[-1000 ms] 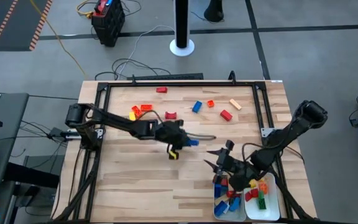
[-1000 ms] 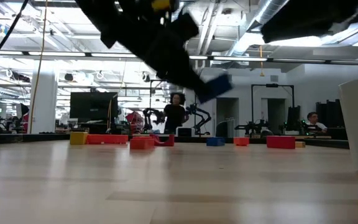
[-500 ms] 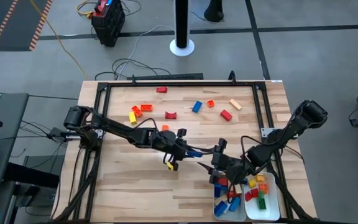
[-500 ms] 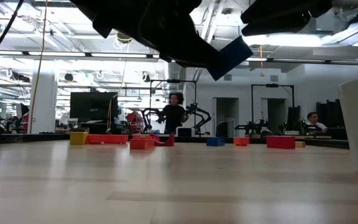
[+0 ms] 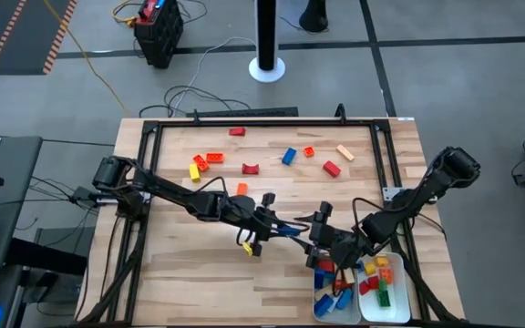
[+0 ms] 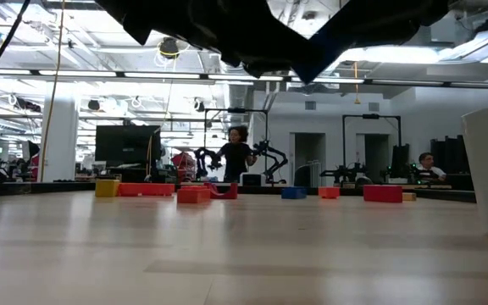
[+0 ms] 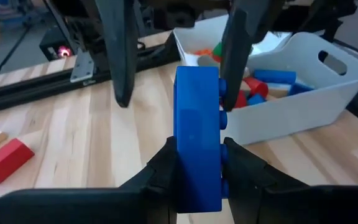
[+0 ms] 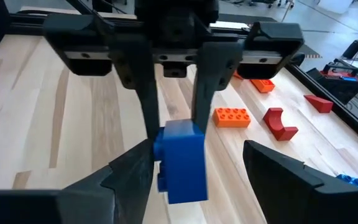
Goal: Sort blocks by size
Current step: Put the large blue game piece into the gray bin
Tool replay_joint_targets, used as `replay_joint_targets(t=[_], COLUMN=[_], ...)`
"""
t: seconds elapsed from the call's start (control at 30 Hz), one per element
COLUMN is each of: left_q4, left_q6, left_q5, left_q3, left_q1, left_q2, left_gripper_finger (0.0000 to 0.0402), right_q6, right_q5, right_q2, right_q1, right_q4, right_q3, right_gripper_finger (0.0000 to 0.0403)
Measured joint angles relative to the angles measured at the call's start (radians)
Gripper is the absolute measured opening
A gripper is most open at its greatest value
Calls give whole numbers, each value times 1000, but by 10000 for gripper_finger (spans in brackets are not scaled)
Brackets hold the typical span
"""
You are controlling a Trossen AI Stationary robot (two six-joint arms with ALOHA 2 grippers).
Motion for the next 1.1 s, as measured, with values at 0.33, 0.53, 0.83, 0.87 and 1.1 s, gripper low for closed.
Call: replay_joint_targets(t=[0.33,0.53,0.83,0.87,1.1], left_q4=[24,20,-74,-83,-214], left_q6=[-24,-34,-32,-27,-1], left_q5=[-4,-3,-91,-95,-159], left_q3=[0,0,1,1,1], left_q1=[-9,-9,-8,-7,4], left_q2=[0,0,0,0,-6], left_gripper_finger=[86,99,199,208,231], right_q6=[-3,-4,72,104,391], right_q5=[-21,-55,-66,-69,-118], right_q2=[0,0,-7,-8,-9], right_q1=[1,1,43,53,176], right_q4=[5,7,-154,-209,-583], right_q3=[0,1,48,65,181], right_gripper_finger=[167,114,114,114,128])
